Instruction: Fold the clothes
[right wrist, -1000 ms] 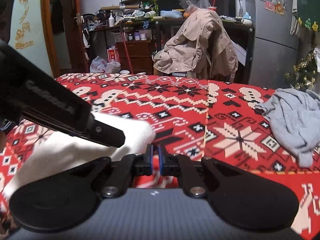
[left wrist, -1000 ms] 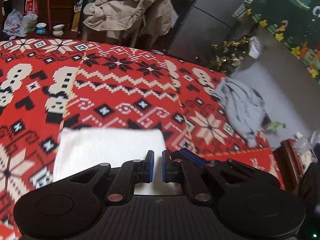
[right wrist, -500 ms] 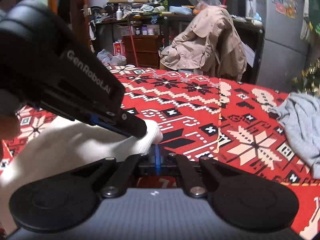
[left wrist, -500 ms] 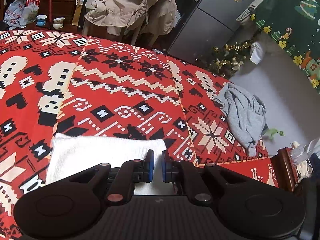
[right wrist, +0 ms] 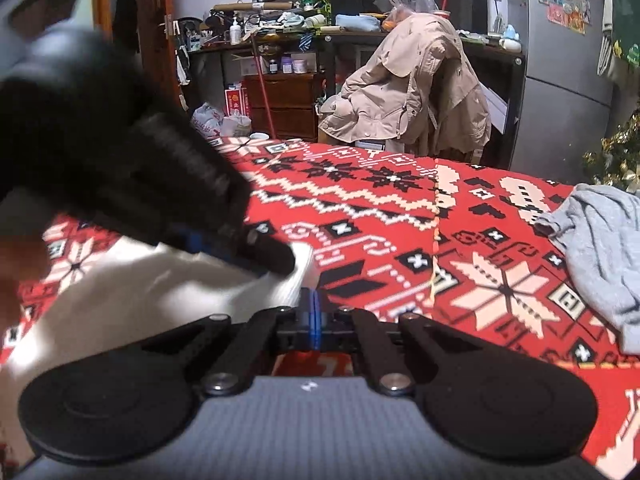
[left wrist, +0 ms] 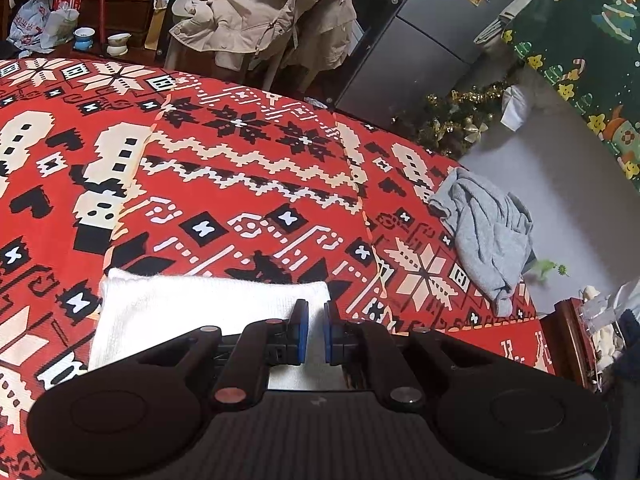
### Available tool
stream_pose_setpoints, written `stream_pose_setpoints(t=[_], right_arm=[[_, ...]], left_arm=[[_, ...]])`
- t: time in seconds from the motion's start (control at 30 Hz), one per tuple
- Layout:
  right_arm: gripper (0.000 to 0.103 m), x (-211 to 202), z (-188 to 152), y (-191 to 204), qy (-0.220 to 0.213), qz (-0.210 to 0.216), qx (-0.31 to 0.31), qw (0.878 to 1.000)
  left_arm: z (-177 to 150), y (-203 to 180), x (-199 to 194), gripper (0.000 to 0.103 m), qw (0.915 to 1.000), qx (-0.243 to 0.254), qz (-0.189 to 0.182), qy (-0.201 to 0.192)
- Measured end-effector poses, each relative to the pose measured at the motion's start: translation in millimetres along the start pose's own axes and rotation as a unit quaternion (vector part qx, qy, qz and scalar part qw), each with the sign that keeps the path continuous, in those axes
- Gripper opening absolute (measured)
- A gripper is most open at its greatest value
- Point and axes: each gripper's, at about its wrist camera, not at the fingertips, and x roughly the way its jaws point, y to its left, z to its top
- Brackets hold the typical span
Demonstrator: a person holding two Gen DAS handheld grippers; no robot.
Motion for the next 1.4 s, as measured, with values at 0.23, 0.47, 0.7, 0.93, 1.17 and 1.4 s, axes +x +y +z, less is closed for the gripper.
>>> stream_pose_setpoints(t=[0.23,0.47,0.7,0.93,1.17,1.4], right_arm=[[0.003,-5.9,-4.3,-1.3,0.001,0.003,0.012,1.000],[0.004,-8.0,-2.3,1.7,0.004,0.002,0.003,1.000],[0.004,-50.4,-38.3,16.8,0.018,0.023,-0.023,0.999],[0.007,-31.0,-16.5,-1.4,0.001,0.008,0.011,1.000],[0.006,-33.7,-18.8,7.5,0.002,0.016,0.004,1.000],[0.006,-63.2,-41.7,20.3,0.006,0.013,-0.017,1.000]], left_arm=[[-18.9,-1.4,-13.4,0.006,1.0000,0.009,0.001,0.003],[-30.3,-1.6,-21.5,0.006,0.9998,-0.006,-0.011,0.016],[-54.9,-1.7,-39.2,0.006,0.9996,0.004,-0.011,0.024],[-31.4,-3.0,-23.2,0.006,0.9999,0.005,0.005,0.011],[-40.8,-2.8,-26.1,0.006,0.9997,0.013,-0.005,0.020],[-60.8,-1.4,-44.8,0.006,0.9997,0.002,-0.007,0.025]])
